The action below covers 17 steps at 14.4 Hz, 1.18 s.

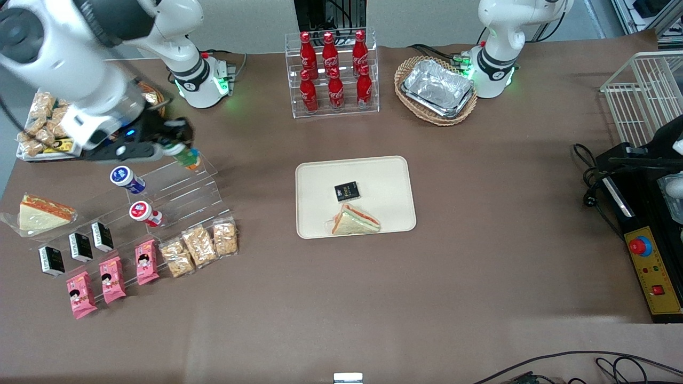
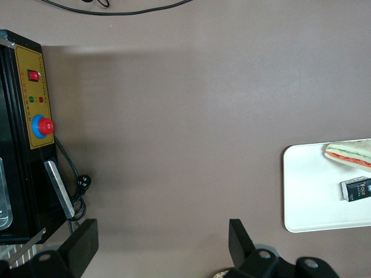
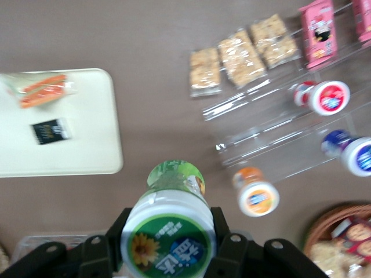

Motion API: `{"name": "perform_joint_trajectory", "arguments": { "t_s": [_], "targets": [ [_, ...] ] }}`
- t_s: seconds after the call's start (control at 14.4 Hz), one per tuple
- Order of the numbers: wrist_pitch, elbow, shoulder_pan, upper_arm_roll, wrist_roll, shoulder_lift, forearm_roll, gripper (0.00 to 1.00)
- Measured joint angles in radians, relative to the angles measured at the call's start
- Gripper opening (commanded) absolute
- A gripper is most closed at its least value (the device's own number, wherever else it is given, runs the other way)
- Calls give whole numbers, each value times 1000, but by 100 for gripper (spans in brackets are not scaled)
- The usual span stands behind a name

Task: Place green gum on tray
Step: 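Lift the green gum bottle and carry it over the cream tray, then lower the green gum bottle onto the tray and open the right gripper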

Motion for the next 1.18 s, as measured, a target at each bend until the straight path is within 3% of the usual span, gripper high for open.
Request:
{"name": "perform_joint_trajectory", "arguments": {
  "t_s": [0.28,0.48,0.9,1.18],
  "targets": [
    [20,63,199,5,298,75,6,51],
    [141,65,309,5,436,171,6,51],
    [386,11,382,3,493,382,95,52],
    [609,-107,451,2,501,451,104,52]
  ]
}}
